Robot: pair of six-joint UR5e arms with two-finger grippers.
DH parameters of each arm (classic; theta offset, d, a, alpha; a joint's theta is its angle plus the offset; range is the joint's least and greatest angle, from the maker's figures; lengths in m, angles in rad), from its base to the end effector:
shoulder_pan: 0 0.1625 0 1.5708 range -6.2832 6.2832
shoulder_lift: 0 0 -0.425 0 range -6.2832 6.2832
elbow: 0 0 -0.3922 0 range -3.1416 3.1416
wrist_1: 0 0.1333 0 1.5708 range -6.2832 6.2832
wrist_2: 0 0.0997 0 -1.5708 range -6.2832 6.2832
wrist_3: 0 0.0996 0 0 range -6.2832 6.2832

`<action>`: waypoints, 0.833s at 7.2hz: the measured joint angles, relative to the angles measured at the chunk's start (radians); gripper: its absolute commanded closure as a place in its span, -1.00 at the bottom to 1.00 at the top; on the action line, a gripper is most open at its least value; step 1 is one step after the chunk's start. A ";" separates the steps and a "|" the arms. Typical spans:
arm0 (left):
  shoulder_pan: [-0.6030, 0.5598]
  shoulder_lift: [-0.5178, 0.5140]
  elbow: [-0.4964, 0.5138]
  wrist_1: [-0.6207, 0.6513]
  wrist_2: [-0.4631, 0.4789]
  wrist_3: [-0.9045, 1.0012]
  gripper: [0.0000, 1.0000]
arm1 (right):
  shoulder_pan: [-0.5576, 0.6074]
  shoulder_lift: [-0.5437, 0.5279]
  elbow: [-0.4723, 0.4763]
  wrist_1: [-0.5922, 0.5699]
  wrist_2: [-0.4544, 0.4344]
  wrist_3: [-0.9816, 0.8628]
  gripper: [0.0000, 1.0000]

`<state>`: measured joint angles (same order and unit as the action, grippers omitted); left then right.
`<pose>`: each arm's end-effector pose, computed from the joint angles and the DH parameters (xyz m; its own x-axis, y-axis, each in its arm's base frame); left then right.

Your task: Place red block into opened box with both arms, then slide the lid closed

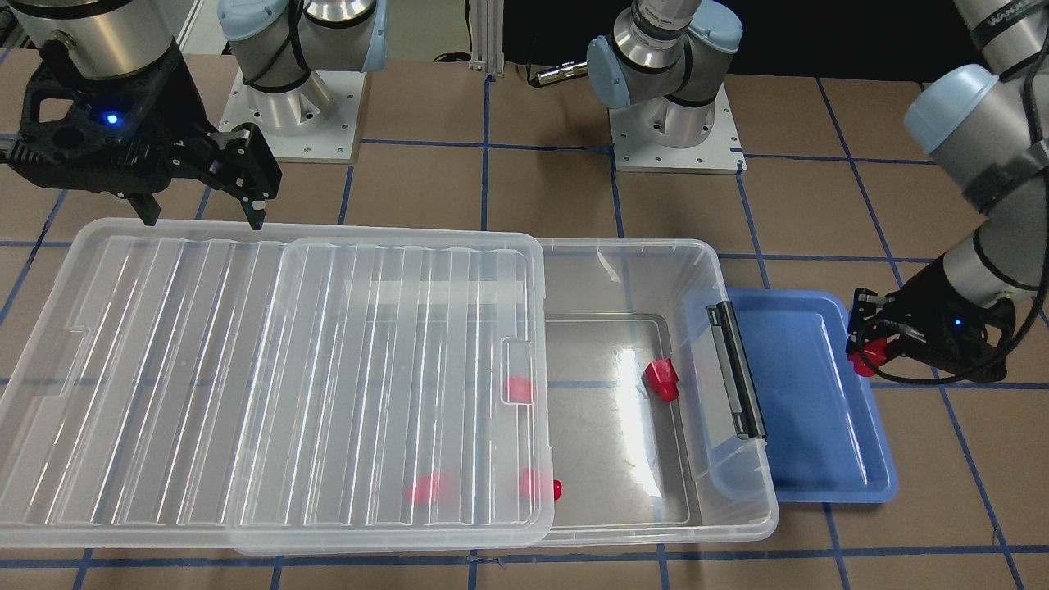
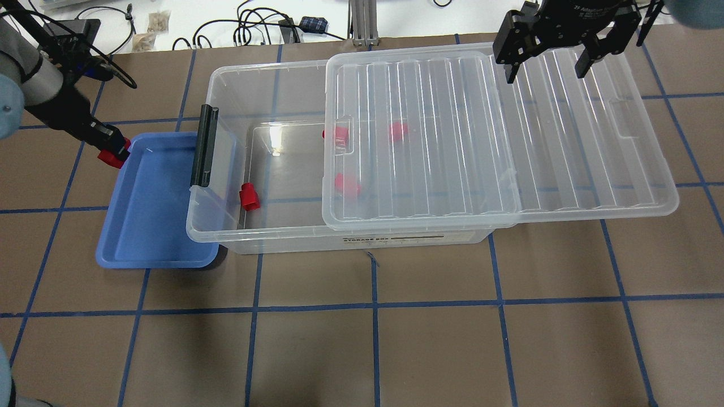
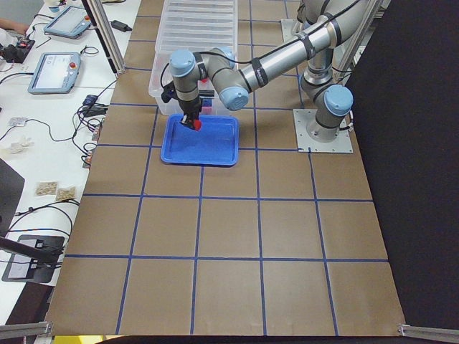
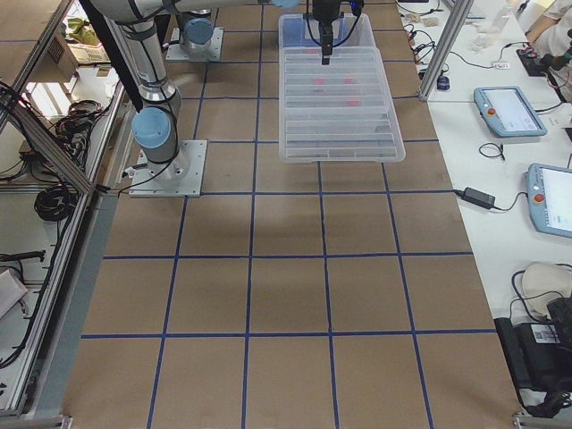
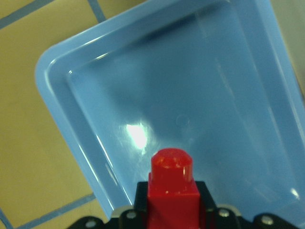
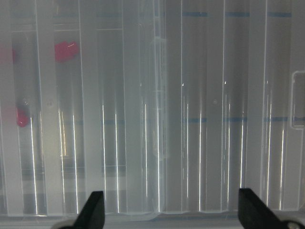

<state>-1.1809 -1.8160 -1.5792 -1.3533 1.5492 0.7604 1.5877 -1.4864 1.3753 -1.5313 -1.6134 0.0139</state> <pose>0.0947 -0.5869 0.3733 -0.9316 0.3612 0.0405 0.3619 0.9321 0.0113 0.1380 -0.5299 0.5373 -0.9991 0.0000 0.0415 -0.0030 0.9974 -0.0721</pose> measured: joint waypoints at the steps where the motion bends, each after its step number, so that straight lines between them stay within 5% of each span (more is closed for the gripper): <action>1: -0.041 0.028 0.054 -0.079 0.000 -0.080 1.00 | 0.000 0.000 0.000 -0.001 0.000 -0.002 -1.00; 6: -0.351 0.042 0.081 -0.122 -0.008 -0.611 1.00 | -0.005 0.002 0.001 -0.001 0.001 -0.007 -1.00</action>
<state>-1.5316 -1.7737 -1.4978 -1.4755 1.5414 0.1492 1.5823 -1.4849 1.3762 -1.5324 -1.6122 0.0067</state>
